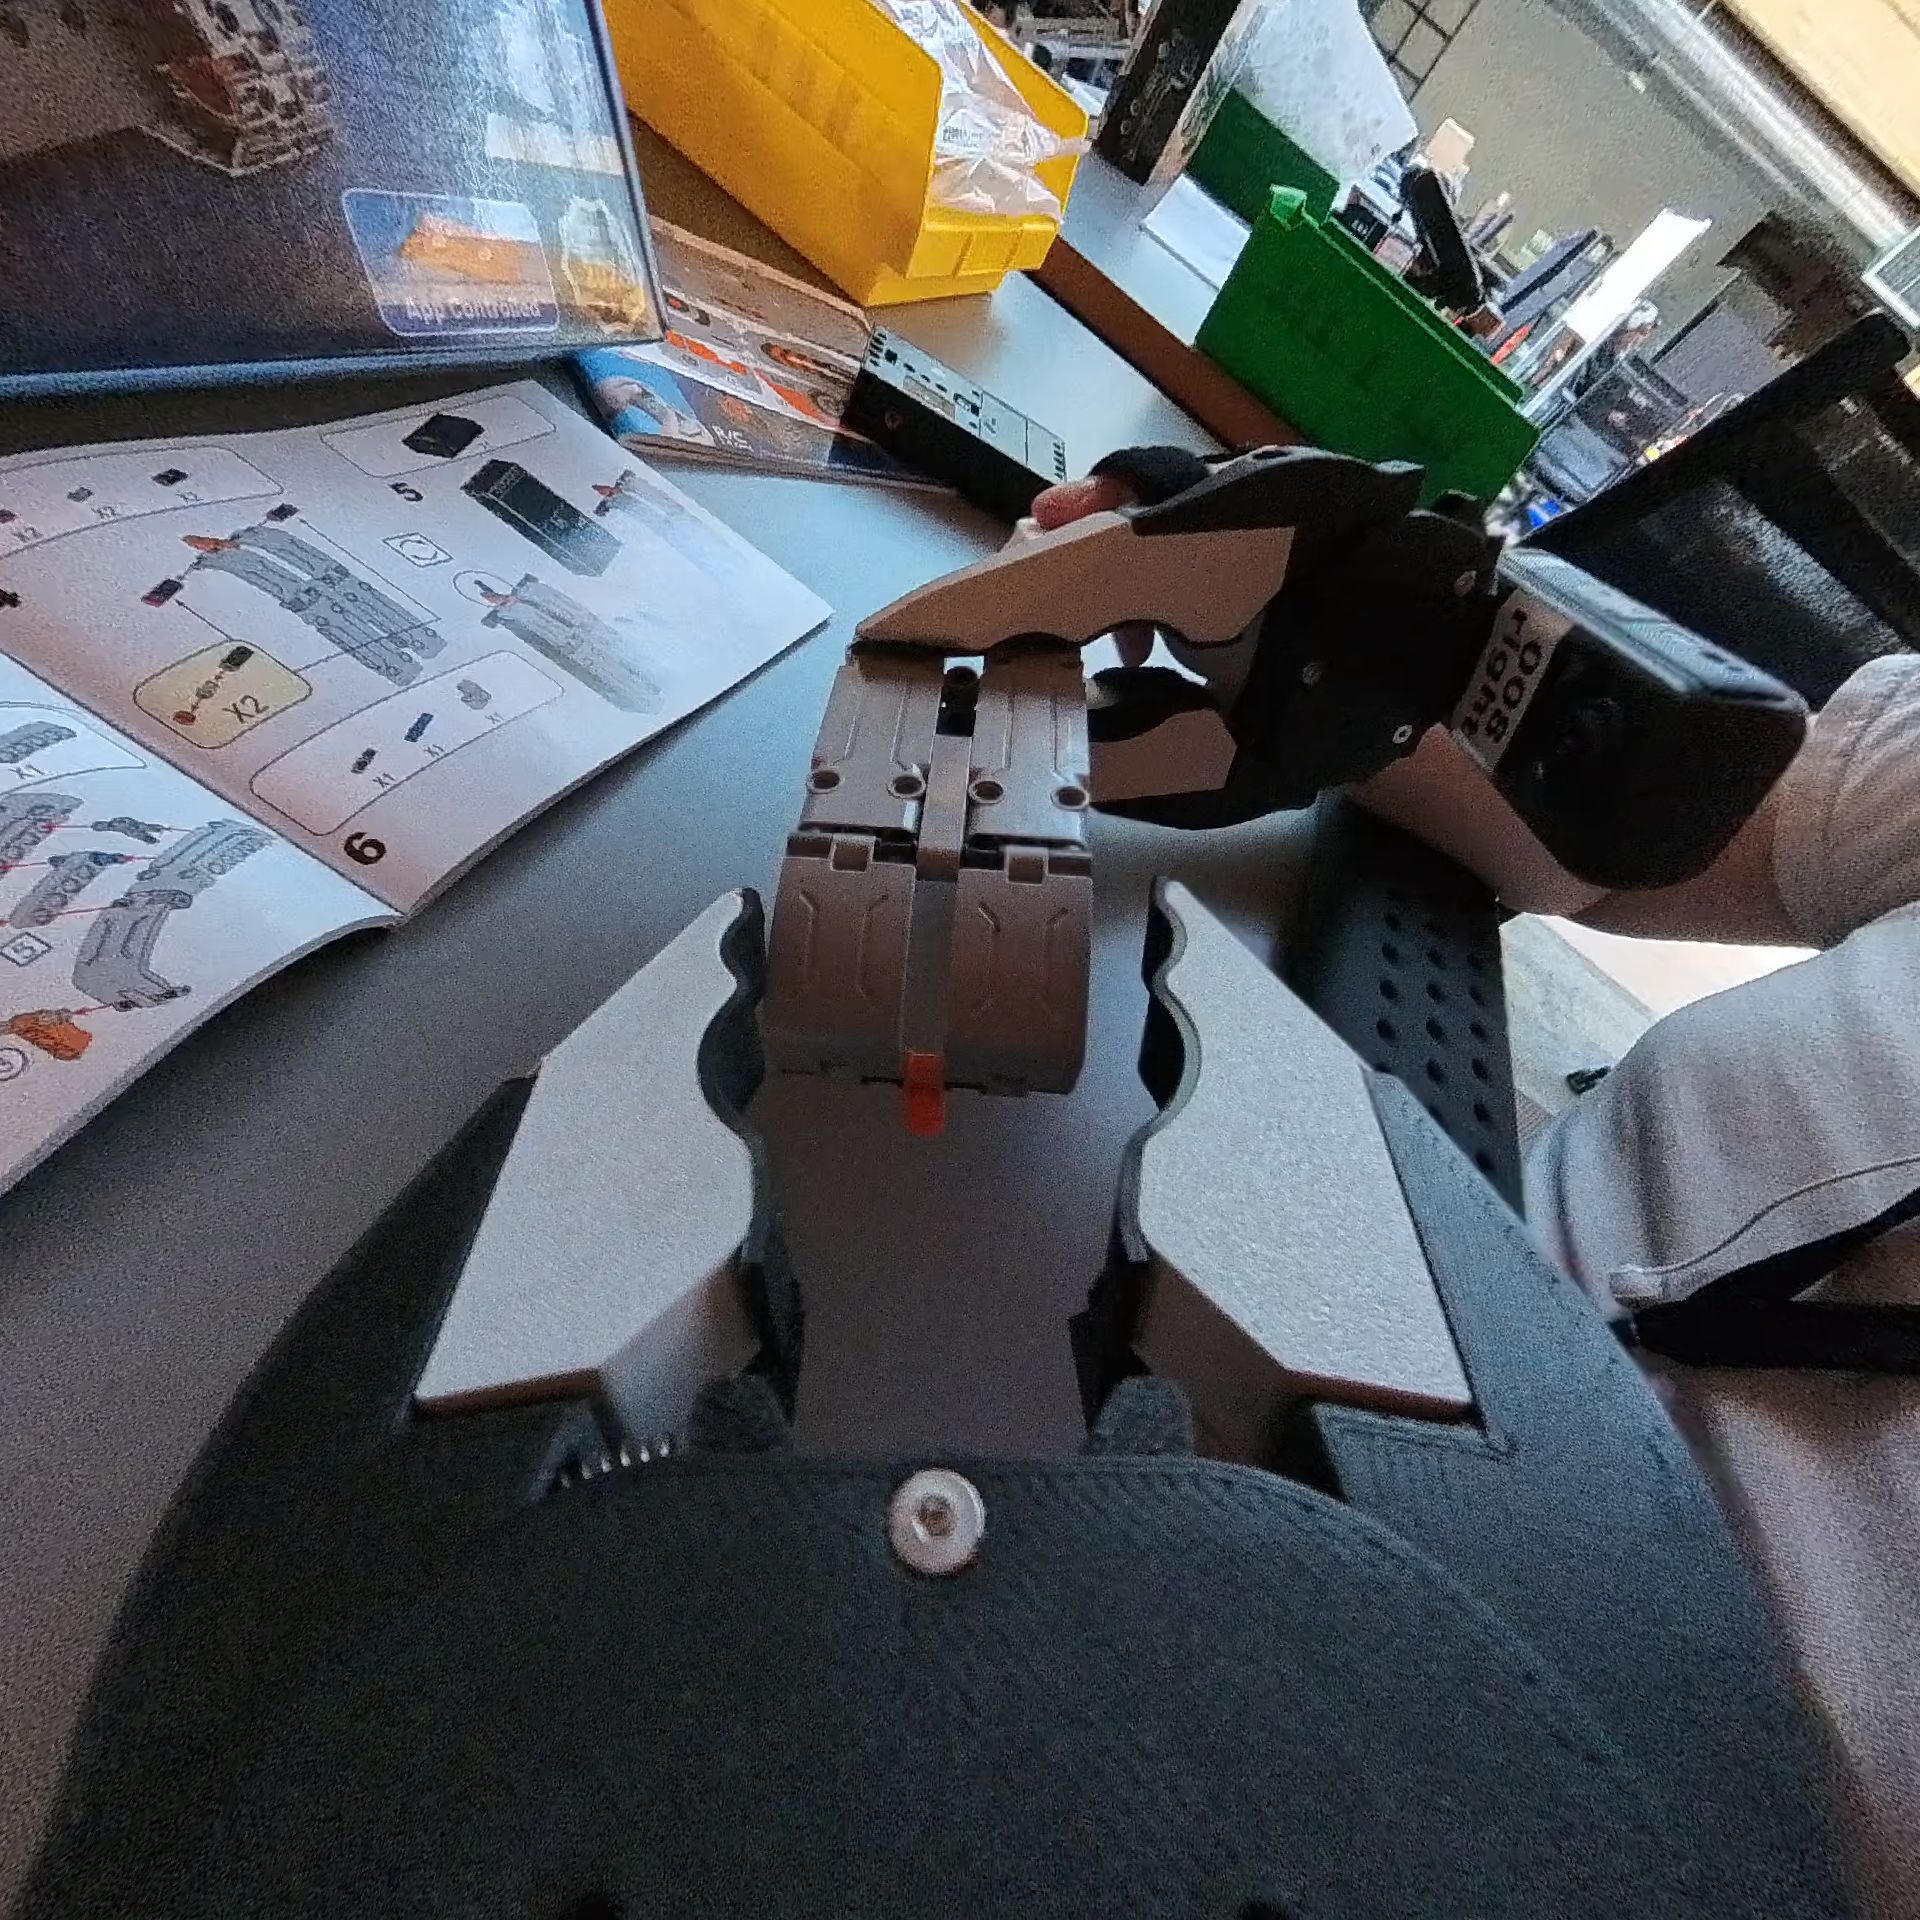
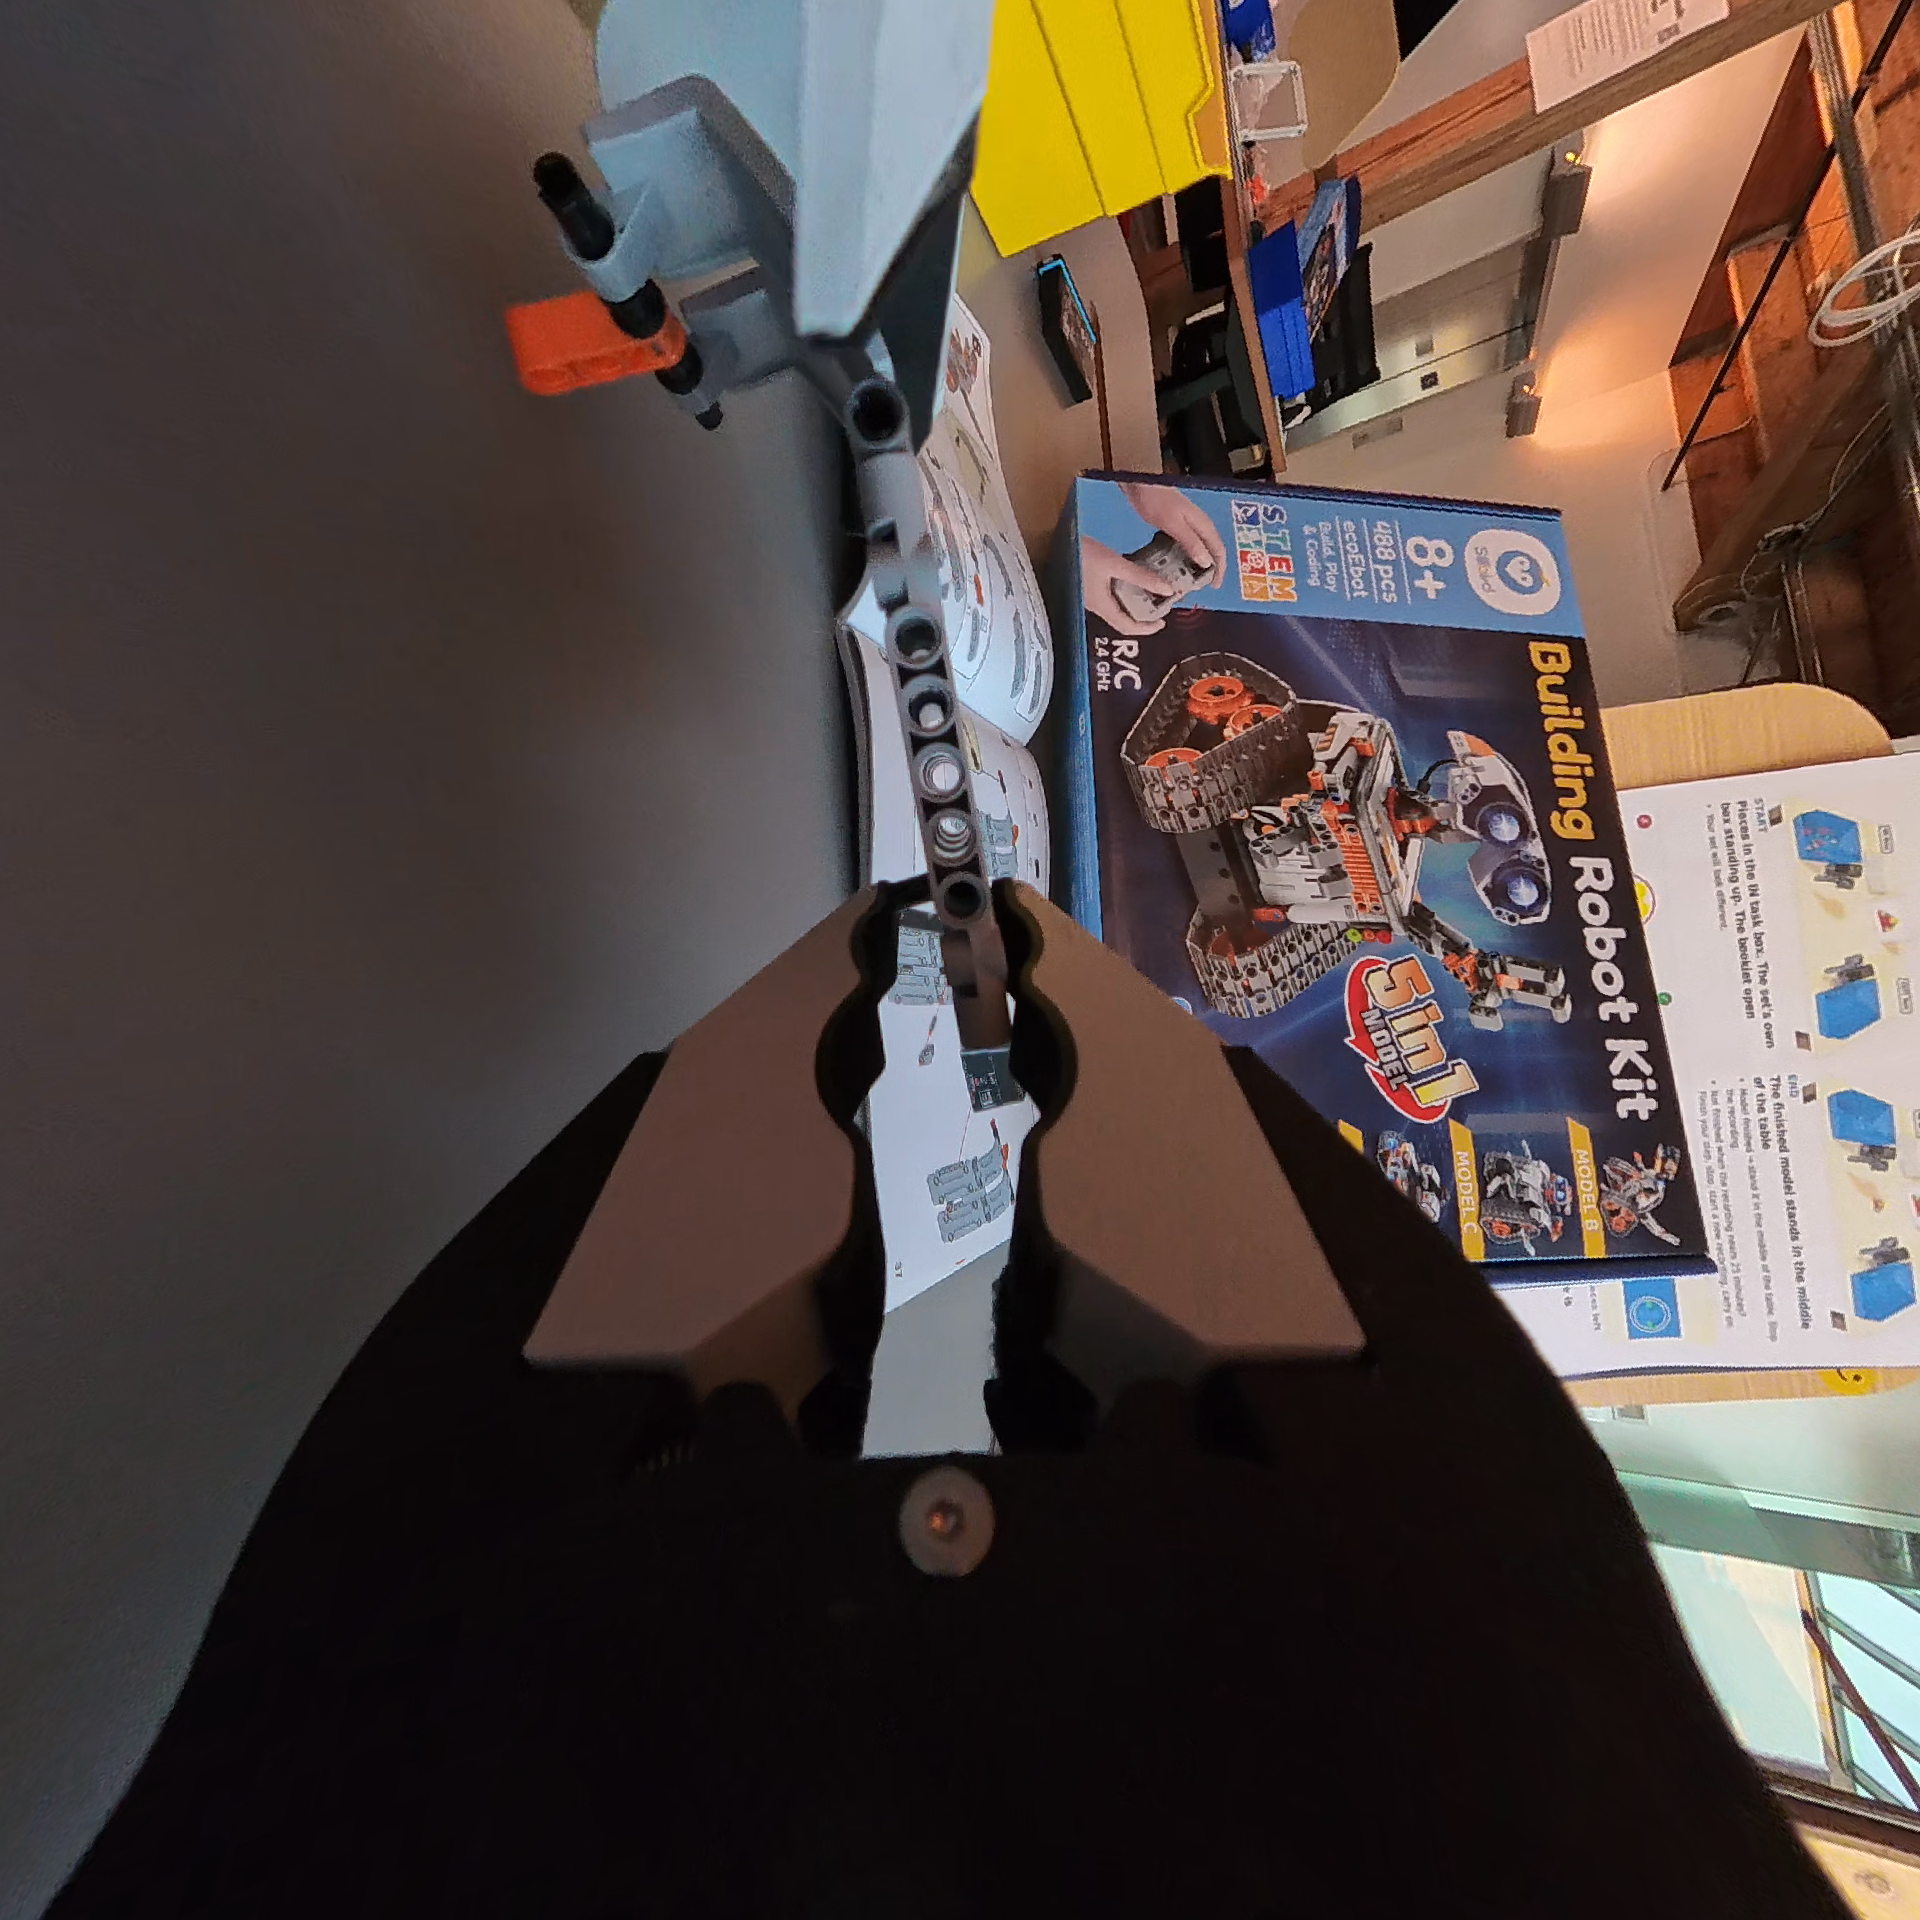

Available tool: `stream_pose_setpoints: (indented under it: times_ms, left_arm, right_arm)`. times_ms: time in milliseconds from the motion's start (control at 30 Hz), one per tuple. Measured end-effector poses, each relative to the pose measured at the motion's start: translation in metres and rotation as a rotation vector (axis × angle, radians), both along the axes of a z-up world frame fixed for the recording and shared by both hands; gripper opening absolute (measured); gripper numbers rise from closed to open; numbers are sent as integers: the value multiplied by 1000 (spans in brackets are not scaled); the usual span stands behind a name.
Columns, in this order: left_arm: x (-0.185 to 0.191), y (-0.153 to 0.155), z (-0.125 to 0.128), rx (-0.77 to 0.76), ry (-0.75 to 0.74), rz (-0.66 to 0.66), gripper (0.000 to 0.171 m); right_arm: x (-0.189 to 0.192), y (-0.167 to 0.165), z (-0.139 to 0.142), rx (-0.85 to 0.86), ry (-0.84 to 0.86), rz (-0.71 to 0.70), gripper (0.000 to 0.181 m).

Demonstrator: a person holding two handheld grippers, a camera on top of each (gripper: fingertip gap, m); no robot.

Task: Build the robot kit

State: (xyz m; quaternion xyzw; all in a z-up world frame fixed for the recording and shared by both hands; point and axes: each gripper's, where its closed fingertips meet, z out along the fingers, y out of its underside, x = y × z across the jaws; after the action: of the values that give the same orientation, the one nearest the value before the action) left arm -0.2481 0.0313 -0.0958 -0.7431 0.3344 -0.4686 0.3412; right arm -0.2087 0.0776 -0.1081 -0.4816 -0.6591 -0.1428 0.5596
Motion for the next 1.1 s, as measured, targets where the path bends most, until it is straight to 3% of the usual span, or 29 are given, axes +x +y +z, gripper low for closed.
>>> stream_pose_setpoints:
  times_ms: [200,533,633,833,1100]
  left_arm:
    - [3,-4,-13,62,117,-24,64]
    - [4,-2,8,263,102,5,67]
    - [4,-5,10,235,75,-11,60]
    - [3,-6,6,223,96,-24,68]
    - [4,-7,4,238,134,-28,62]
  right_arm:
    - [-5,-5,2,19,0,21,18]
    - [-9,-8,12,122,-11,46,18]
    - [-14,-13,13,155,-16,74,18]
    - [-15,-14,12,161,-27,87,18]
    - [-14,-12,14,148,-5,83,18]
